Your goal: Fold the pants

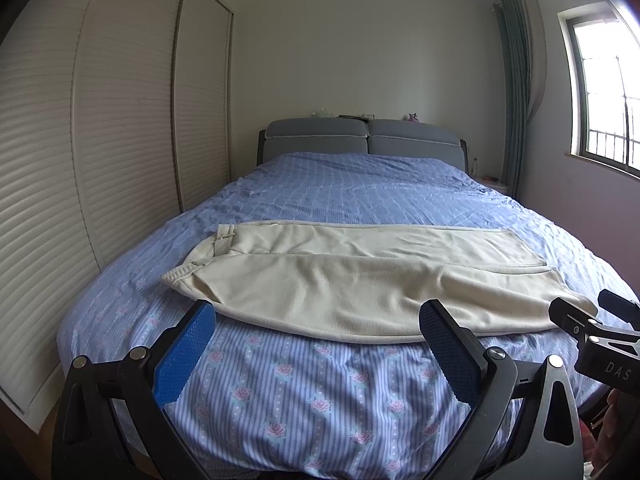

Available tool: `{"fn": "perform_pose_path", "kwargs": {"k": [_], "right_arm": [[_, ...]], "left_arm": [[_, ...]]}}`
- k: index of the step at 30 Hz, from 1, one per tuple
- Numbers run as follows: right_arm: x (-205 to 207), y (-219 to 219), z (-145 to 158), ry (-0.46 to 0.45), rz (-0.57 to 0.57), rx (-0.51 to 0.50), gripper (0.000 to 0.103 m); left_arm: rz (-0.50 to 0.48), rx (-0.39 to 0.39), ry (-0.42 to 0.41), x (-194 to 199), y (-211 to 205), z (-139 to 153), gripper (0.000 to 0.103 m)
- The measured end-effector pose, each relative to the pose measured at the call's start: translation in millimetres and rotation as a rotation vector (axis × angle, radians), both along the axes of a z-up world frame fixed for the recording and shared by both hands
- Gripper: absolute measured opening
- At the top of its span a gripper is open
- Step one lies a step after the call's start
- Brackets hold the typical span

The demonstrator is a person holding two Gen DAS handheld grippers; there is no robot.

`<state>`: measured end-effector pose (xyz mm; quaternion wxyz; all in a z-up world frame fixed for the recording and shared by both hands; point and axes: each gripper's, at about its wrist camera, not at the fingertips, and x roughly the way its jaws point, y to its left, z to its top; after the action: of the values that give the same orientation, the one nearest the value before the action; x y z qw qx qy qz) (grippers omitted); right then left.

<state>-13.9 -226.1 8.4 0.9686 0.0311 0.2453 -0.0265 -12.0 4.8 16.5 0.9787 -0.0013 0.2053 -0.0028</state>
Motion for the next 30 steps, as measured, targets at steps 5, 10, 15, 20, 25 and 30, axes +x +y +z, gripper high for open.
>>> {"fn": "perform_pose_path", "kwargs": {"k": [5, 10, 15, 20, 25, 30], "right_arm": [[-0.2, -1.3, -0.7, 0.002, -0.003, 0.003, 0.103], [-0.7, -3.3, -0.9, 0.001, -0.004, 0.003, 0.103], [-0.3, -3.2, -0.5, 0.001, -0.002, 0.004, 0.103], [0.3, -5.5, 1.1, -0.001, -0.002, 0.005, 0.103], [0.1, -5.3, 1.1, -0.001, -0.002, 0.004, 0.103], [0.4, -4.5, 1.6, -0.001, 0.001, 0.003, 0.103]], "left_arm": [[0.001, -0.002, 0.002, 0.8, 1.6, -1.4, 0.103], [0.004, -0.005, -0.001, 0.5, 3.6, -2.5, 0.103], [0.003, -0.003, -0.009, -0.8, 4.8, -1.2, 0.103], [0.003, -0.003, -0.010, -1.1, 4.7, -1.0, 0.103], [0.004, -0.005, -0.008, -1.4, 4.7, -1.3, 0.103], [0.004, -0.007, -0.006, -1.8, 4.3, -0.7, 0.103]]}}
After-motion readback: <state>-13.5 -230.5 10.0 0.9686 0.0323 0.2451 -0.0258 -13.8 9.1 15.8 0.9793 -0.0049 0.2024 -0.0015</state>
